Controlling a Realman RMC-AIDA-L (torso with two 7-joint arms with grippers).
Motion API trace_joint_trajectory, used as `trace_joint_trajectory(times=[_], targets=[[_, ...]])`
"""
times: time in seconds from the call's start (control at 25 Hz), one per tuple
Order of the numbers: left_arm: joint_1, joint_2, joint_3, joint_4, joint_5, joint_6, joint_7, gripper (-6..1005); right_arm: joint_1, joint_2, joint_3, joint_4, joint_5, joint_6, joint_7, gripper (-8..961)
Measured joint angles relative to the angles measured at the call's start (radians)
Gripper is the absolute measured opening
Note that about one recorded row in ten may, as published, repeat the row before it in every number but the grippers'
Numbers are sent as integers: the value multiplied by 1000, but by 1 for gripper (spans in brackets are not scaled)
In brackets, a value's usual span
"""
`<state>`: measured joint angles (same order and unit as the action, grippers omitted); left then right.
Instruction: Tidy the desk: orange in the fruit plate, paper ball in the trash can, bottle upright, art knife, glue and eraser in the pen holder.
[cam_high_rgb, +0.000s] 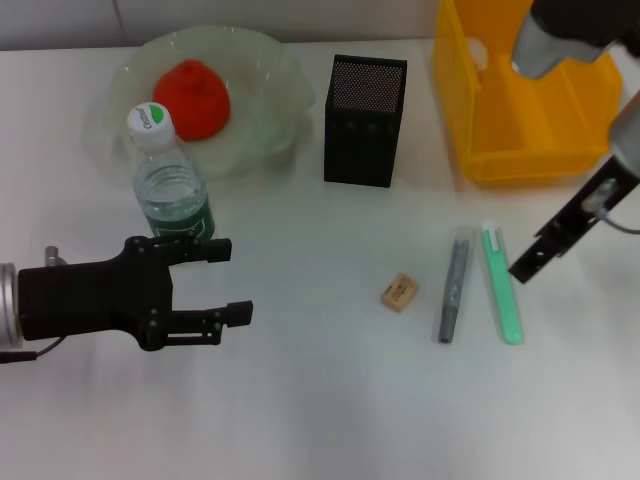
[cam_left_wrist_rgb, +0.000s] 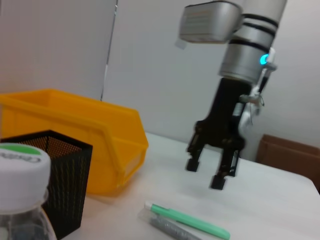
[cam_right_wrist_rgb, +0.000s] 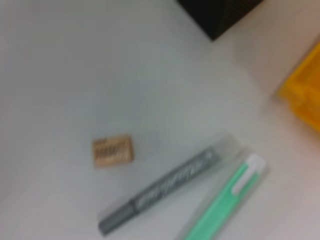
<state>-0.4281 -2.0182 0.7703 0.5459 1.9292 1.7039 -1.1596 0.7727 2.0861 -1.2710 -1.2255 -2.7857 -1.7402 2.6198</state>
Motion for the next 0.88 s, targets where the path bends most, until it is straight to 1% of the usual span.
trace_joint_trajectory(times=[0.12,0.28,0.6,0.88], targets=[[-6,-5,-5,0,11,-7,-5,827,-1,0,-3,71,8,104,1,809],[-3,-6,-10,0,9,-8,-6,827,-2,0,-9,129,10,191,2,796],[7,-8,-11,-1,1,-5,-7,827,-8,-1,-15,186,53,255,-19,760],[8,-13,-11,-1,0,-3,-7,827,-8,-1,-16,203,54,283,-29,551]])
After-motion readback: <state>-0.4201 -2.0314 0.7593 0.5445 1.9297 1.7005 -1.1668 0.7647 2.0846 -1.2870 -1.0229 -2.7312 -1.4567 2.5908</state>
